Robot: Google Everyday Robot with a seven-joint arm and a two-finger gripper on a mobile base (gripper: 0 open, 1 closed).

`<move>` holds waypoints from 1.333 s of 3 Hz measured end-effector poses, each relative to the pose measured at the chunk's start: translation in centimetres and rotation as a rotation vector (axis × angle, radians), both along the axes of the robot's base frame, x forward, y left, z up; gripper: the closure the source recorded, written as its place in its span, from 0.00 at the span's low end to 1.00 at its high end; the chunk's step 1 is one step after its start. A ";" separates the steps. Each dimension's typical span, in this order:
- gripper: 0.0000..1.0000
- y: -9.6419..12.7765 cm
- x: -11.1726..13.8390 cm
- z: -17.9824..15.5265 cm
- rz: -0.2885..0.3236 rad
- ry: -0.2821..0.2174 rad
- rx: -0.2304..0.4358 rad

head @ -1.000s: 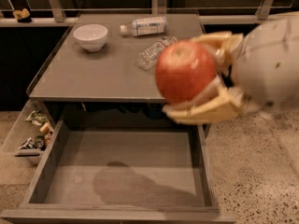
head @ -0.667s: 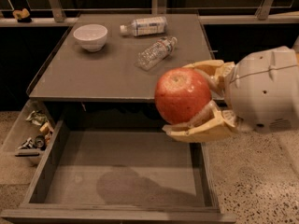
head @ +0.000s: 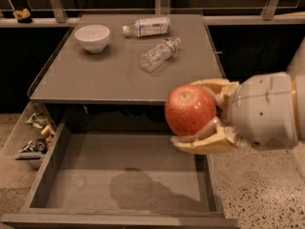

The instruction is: Place apple into top drawer

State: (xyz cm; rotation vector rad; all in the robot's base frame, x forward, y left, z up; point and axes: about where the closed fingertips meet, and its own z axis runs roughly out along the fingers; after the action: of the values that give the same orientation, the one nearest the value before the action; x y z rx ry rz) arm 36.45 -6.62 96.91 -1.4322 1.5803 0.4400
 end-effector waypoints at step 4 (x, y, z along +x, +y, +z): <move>1.00 -1.6 -2.4 -17.2 -0.116 0.173 -0.004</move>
Offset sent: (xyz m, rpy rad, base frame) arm -0.0623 -0.0321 -0.2480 0.0159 0.2626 -0.1717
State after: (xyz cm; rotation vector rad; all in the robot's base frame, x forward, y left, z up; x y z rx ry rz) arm 34.07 -8.20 79.75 -1.3259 1.7932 0.5036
